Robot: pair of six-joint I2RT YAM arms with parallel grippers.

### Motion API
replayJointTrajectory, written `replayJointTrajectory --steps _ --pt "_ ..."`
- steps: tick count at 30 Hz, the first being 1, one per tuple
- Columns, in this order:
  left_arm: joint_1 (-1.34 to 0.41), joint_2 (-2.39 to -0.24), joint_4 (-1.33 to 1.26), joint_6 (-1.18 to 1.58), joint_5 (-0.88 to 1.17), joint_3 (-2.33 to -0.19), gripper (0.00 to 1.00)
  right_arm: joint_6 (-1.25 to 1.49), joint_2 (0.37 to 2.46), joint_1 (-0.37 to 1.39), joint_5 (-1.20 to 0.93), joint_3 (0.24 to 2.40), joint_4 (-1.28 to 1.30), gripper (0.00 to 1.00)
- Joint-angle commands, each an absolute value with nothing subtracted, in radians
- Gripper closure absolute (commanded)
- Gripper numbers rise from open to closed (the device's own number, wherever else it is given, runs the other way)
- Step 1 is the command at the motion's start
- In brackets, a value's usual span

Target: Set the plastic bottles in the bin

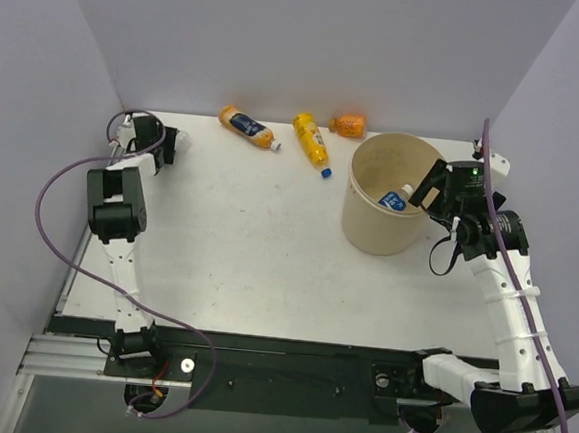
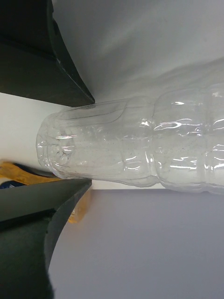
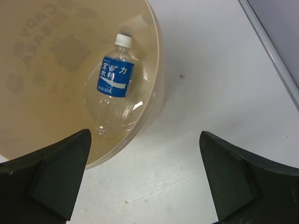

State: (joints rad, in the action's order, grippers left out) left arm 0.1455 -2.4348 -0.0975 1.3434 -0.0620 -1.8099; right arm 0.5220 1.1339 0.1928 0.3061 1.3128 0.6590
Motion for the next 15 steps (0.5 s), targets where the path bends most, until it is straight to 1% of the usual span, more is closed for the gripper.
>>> replayJointTrajectory --steps 1,4,7,11,12,13,15 --pt "0.137 -2.228 -0.217 1.284 -0.057 -1.576 0.36 0.505 1.057 0.201 0.377 1.345 0.703 0.05" --pt "0.120 -2.079 -0.218 1.229 0.000 -1.470 0.40 0.497 1.011 0.201 0.385 1.325 0.706 0.05" --pt "0.085 -1.938 -0.140 1.093 0.043 -1.390 0.40 0.494 0.965 0.199 0.393 1.299 0.712 0.05" --pt "0.025 -1.740 -0.023 0.932 0.100 -1.368 0.40 0.489 0.928 0.199 0.385 1.296 0.719 0.05" --pt "0.014 -1.718 -0.002 0.898 0.110 -1.371 0.40 0.488 0.914 0.201 0.385 1.295 0.721 0.05" --pt "-0.024 -1.674 0.064 0.840 0.129 -1.384 0.40 0.486 0.908 0.199 0.385 1.295 0.722 0.05" --pt "-0.076 -1.620 0.128 0.728 0.153 -1.408 0.42 0.479 0.888 0.199 0.391 1.289 0.722 0.05"
